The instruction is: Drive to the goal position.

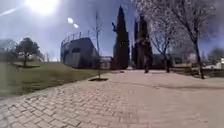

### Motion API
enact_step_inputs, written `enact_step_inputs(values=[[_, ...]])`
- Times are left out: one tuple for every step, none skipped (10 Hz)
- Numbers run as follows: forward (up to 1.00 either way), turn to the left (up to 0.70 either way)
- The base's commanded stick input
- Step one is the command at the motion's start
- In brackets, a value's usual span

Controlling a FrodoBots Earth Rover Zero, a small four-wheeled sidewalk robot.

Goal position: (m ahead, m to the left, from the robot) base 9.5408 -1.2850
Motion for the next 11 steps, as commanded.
enact_step_inputs(values=[[0.96, 0.0], [0.96, 0.0], [0.95, 0.0], [0.95, 0.0], [0.95, 0.0], [0.95, 0.0], [0.95, -0.15], [0.95, -0.22], [0.95, -0.22], [0.95, -0.18], [0.95, -0.07]])
